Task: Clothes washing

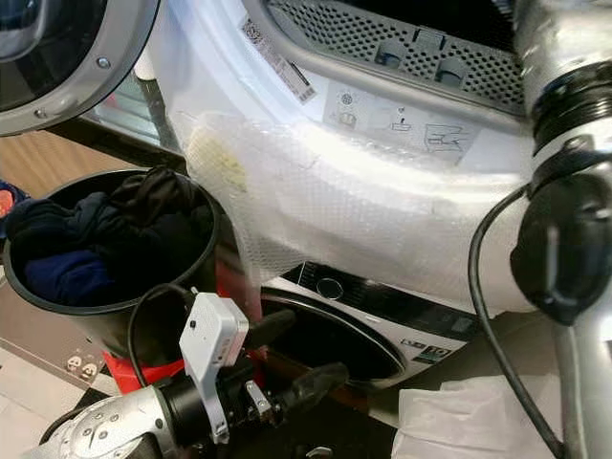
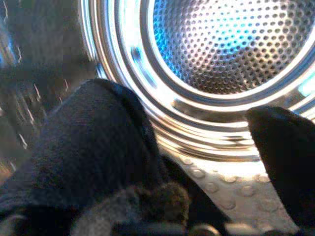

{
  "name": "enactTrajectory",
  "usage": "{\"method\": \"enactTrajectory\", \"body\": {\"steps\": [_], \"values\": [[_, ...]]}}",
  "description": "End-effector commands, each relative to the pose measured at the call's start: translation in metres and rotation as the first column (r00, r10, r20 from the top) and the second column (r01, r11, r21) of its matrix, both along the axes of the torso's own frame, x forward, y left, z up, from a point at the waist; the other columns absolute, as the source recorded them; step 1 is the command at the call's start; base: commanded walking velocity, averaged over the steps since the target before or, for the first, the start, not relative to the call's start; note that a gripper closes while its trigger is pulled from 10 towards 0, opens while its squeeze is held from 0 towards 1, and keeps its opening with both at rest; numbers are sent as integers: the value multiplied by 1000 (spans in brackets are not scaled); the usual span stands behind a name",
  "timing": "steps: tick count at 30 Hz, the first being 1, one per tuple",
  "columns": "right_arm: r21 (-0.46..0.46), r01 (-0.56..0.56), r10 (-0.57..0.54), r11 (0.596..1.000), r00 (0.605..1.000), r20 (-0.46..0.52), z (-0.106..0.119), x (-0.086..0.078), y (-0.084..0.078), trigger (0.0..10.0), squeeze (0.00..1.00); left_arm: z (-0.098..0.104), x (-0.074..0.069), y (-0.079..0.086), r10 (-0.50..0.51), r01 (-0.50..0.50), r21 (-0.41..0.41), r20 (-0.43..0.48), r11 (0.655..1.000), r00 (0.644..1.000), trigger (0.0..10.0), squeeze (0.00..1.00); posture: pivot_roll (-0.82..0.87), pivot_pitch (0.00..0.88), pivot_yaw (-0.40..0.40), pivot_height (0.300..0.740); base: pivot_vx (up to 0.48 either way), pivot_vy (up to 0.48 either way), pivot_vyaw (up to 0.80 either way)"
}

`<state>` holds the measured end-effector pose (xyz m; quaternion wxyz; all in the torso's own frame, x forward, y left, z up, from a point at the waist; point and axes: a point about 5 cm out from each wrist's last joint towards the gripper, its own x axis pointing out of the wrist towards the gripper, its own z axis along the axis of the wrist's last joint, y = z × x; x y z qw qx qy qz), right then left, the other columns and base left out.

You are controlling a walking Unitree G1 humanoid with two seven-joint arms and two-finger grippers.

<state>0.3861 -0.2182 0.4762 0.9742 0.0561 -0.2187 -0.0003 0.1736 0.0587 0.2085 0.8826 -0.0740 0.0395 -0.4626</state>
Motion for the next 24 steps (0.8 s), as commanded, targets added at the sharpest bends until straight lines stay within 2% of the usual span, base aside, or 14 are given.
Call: {"method": "enactTrajectory", "body": {"steps": [1,8,10,12,14,15,16,17,18,19,20,21,22,24], "values": [[132,-14,8,991,999,40,11,-8,-13,10000,0,-2,-3,-4,-42,42,-2,-18,999,999,10000,0,65,240,-95,740,0,0,0],[286,-118,82,951,987,136,20,-13,-14,10000,0,-1,-1,-3,-51,51,-2,-17,999,999,10000,0,65,225,-88,740,0,0,0],[500,-185,159,846,983,95,8,-6,-10,10000,0,-1,0,-3,-48,48,-5,-20,999,999,10000,0,61,219,-87,740,0,0,0],[685,-225,232,693,969,84,-3,1,-4,10000,0,-1,0,-3,-48,48,-6,-19,999,999,10000,0,60,219,-87,740,0,0,0],[651,-169,224,740,975,-1,-17,8,2,10000,0,-1,1,-3,-50,50,-7,-20,999,999,10000,0,54,219,-88,740,0,0,0],[515,-130,184,847,981,-55,-24,12,7,10000,0,-1,1,-4,-51,50,-9,-20,999,999,10000,0,54,219,-88,740,0,0,0],[205,-117,139,972,985,-100,-25,14,21,10000,0,-1,2,-4,-49,49,-9,-19,999,999,10000,0,55,221,-88,740,0,0,0],[205,-117,139,972,985,-100,-25,14,21,10000,0,-1,2,-4,-49,49,-9,-19,999,999,10000,0,55,221,-88,740,0,0,0],[-70,-98,89,993,989,-118,-27,16,34,10000,0,-1,1,-4,-45,45,-11,-20,999,999,10000,0,53,224,-90,740,0,0,0],[-299,-28,4,954,997,-79,-23,15,38,10000,0,-1,1,-4,-44,44,-12,-21,999,999,10000,0,56,225,-93,740,0,0,0],[-299,-28,4,954,997,-79,-23,15,38,10000,0,-1,1,-4,-44,44,-12,-21,999,999,10000,0,56,225,-93,740,0,0,0],[-594,18,-36,804,999,-18,-20,14,51,10000,0,-1,1,-4,-40,40,-12,-22,999,999,10000,0,60,229,-94,740,0,0,0],[-594,18,-36,804,999,-18,-20,14,51,10000,0,-1,1,-4,-40,40,-12,-22,999,999,10000,0,60,229,-94,740,0,0,0],[-718,0,-1,697,1000,-1,-19,12,60,10000,0,-1,1,-4,-35,35,-12,-22,999,999,10000,0,60,230,-95,740,0,0,0]]}}
